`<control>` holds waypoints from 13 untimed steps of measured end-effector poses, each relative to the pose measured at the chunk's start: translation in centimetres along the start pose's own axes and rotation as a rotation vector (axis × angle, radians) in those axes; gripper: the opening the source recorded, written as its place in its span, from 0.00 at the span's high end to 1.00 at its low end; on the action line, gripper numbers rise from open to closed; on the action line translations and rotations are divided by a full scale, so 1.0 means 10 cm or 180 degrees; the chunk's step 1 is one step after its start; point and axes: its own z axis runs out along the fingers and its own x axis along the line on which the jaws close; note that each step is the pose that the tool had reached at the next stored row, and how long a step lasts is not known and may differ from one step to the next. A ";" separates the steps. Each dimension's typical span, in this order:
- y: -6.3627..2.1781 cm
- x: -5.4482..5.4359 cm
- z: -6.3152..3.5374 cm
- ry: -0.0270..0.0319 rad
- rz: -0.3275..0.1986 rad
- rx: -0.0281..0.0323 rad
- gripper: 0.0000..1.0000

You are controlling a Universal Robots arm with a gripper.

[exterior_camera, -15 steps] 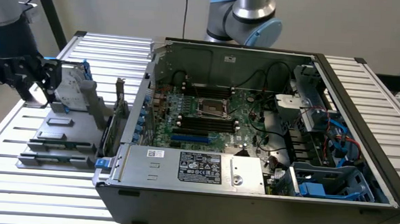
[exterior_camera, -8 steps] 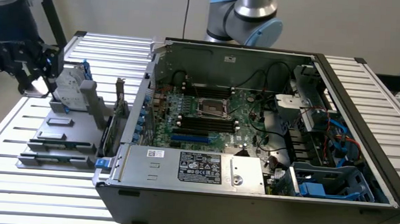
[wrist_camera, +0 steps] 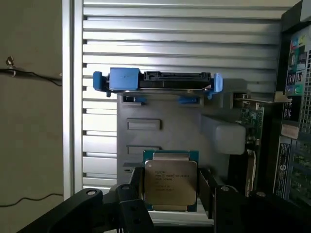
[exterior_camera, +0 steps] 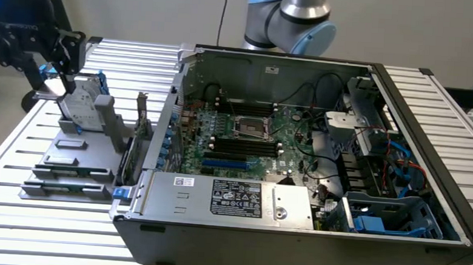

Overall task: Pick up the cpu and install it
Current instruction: 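Pick up the cpu and move it towards the insertion slot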

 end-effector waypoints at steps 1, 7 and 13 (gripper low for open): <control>-0.002 -0.04 -0.044 0.0002 -0.0004 -0.0005 0.45; -0.010 -0.28 -0.270 0.0012 -0.0026 -0.0043 0.45; -0.019 -0.55 -0.368 0.0011 -0.0035 -0.0128 0.45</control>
